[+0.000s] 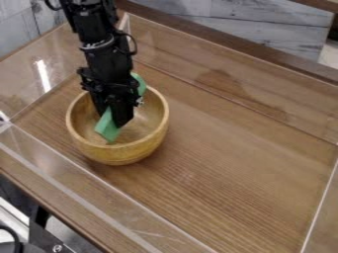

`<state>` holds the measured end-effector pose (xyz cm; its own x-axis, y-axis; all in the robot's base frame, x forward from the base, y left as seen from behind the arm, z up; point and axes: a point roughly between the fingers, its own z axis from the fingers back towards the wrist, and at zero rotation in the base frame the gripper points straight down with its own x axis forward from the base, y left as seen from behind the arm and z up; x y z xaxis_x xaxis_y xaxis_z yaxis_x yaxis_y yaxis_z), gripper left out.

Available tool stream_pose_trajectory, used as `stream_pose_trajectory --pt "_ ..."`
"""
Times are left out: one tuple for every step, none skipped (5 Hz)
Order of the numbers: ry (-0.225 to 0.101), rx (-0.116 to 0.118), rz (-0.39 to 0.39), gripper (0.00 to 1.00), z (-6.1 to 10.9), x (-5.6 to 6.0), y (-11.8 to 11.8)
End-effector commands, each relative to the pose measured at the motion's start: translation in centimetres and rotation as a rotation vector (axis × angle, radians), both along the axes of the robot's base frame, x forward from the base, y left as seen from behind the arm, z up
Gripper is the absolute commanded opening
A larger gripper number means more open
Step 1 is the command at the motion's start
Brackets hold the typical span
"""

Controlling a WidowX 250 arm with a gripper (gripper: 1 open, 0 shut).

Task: Put the green block in the brown bowl

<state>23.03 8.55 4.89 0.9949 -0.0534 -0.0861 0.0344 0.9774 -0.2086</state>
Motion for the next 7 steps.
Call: stream_pose_trajectory --pt "-0.036 0.018 0.011 0.0 0.94 0.93 0.84" --pt "-0.026 0.014 0.012 0.0 0.82 0.93 0.96" --pt "-0.016 0.01 0.014 0.0 0.72 0.91 1.1" --pt "-0.005 0.007 0.017 0.0 0.71 0.88 1.25" --pt "0.006 0.004 0.02 0.0 0.7 0.83 1.4" --pt "0.016 -0.001 0.021 0.0 0.8 0.93 1.35" --pt "0.026 -0.005 0.023 0.0 0.9 1.04 1.3"
